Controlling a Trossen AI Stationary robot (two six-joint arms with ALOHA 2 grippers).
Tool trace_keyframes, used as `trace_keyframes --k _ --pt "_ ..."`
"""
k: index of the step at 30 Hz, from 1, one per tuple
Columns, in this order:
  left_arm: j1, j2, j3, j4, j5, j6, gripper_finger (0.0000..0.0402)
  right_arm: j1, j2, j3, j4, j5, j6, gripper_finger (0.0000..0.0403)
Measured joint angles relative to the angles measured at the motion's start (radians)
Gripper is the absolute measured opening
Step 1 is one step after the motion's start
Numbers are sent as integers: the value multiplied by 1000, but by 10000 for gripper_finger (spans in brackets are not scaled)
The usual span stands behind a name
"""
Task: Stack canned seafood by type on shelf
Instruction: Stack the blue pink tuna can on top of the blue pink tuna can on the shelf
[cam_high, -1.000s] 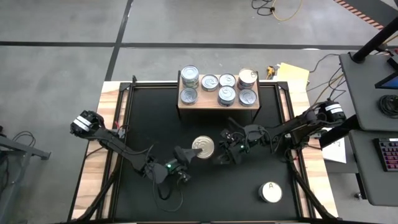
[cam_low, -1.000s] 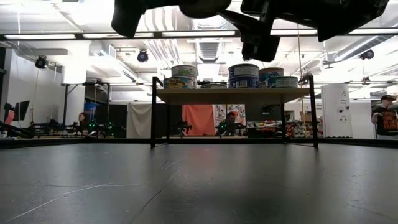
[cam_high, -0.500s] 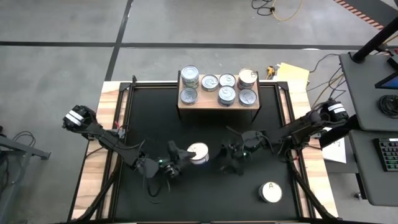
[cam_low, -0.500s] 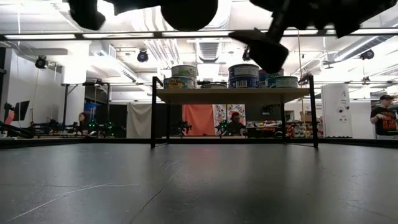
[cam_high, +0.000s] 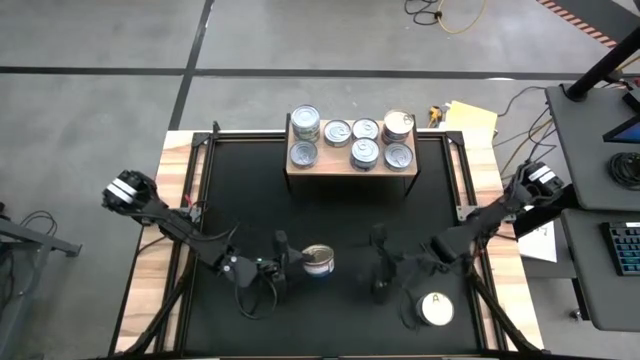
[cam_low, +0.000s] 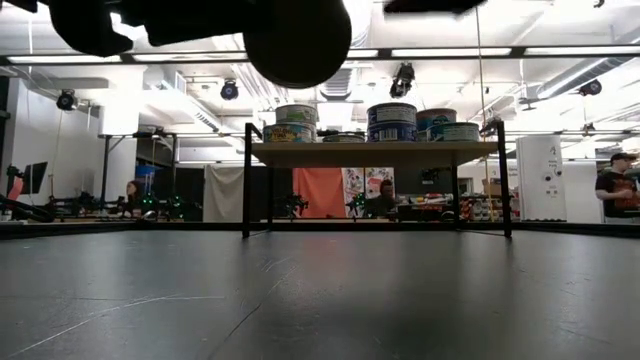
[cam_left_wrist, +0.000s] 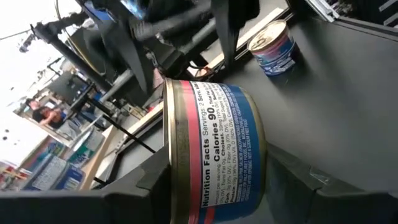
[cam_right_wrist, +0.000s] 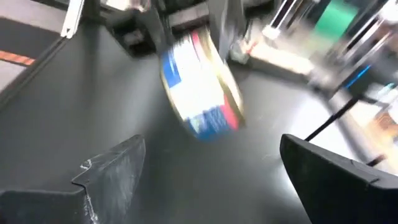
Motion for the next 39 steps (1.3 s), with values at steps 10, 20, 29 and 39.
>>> trace_keyframes --k 10,20,29,39 --pt "4 60 19 108 1 21 171 29 76 105 -4 90 -176 364" --pt "5 124 100 114 3 89 177 14 153 155 -5 80 -278 364" --pt "11 135 106 118 -1 83 195 12 184 205 -57 86 -299 281" --pt "11 135 106 119 -70 82 214 12 181 206 -78 94 -307 188"
